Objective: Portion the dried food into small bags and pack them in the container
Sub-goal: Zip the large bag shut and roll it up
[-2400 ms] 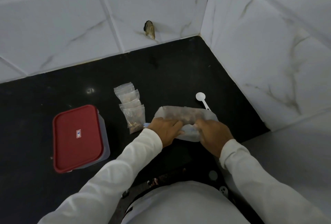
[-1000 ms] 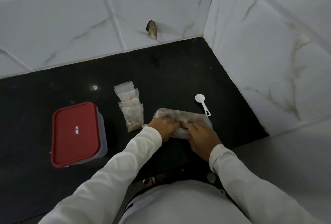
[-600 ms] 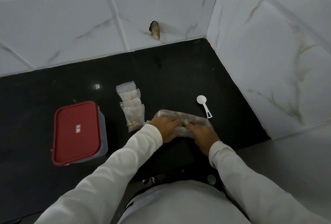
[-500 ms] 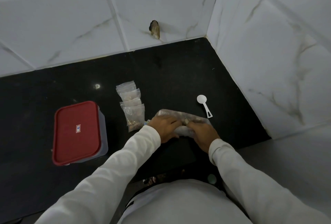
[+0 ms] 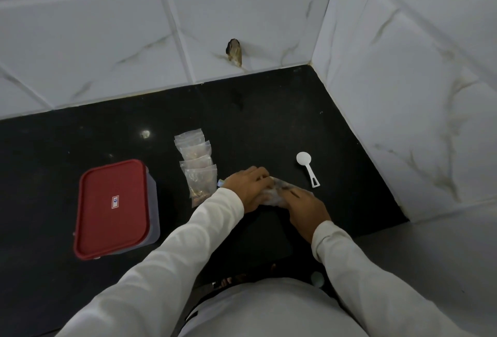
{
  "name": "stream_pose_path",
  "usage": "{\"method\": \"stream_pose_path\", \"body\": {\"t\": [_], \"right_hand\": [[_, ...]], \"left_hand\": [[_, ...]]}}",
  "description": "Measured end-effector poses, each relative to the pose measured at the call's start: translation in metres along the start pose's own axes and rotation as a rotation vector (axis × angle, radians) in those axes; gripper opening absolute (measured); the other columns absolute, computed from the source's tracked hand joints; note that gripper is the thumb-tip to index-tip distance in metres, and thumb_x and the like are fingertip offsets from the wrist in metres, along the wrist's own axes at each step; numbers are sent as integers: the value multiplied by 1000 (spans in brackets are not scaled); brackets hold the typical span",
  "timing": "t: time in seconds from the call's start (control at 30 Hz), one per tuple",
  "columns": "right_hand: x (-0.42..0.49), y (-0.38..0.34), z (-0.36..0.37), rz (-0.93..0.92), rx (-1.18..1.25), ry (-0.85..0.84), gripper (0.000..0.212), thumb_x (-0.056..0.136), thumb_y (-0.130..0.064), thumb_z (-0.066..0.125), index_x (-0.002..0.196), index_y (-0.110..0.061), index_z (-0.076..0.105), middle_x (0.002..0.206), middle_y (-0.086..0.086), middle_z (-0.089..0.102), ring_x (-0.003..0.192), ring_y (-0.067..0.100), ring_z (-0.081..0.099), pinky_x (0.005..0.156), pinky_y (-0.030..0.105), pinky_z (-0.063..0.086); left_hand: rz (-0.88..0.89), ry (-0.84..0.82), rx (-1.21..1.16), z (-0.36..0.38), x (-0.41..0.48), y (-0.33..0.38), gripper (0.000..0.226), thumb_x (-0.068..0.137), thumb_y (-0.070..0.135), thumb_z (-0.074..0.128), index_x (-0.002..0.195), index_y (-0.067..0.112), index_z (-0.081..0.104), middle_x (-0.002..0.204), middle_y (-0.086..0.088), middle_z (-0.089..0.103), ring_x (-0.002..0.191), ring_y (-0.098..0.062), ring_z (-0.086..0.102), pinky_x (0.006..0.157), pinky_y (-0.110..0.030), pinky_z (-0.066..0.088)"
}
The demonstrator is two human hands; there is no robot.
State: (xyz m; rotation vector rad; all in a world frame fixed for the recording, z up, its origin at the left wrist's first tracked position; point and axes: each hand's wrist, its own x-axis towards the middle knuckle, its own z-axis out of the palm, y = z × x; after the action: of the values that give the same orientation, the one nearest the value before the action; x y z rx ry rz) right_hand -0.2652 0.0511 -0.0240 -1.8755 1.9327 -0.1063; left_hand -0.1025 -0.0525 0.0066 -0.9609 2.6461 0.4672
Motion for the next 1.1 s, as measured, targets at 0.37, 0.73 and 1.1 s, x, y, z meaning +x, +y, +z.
{"method": "stream_pose_path", "body": {"t": [0.37, 0.73, 1.1], "right_hand": [[7, -7, -1, 24, -168, 138, 27, 89, -34, 55, 113, -24, 63, 130, 1, 41, 120, 25, 41, 97, 37, 35], [47, -2, -24, 118, 56, -152, 66, 91, -52, 54, 145, -20, 33, 137, 7, 46, 125, 26, 45, 102, 41, 42], [39, -20, -18, 369, 714, -93, 30, 93, -46, 52, 114, -27, 62, 103, -5, 66, 95, 11, 62, 86, 29, 47]], "left_hand": [[101, 32, 130, 7, 22, -21, 44, 94, 37, 59, 136, 26, 50, 146, 1, 47, 136, -20, 40, 114, -39, 27], [-119, 284, 5, 10, 5, 5, 48, 86, 35, 67, 131, 26, 51, 143, -3, 43, 136, -25, 37, 112, -45, 25], [-712, 401, -1409, 28, -23, 50, 36, 97, 36, 58, 130, 35, 43, 115, 8, 60, 99, -9, 60, 80, -21, 48]]}}
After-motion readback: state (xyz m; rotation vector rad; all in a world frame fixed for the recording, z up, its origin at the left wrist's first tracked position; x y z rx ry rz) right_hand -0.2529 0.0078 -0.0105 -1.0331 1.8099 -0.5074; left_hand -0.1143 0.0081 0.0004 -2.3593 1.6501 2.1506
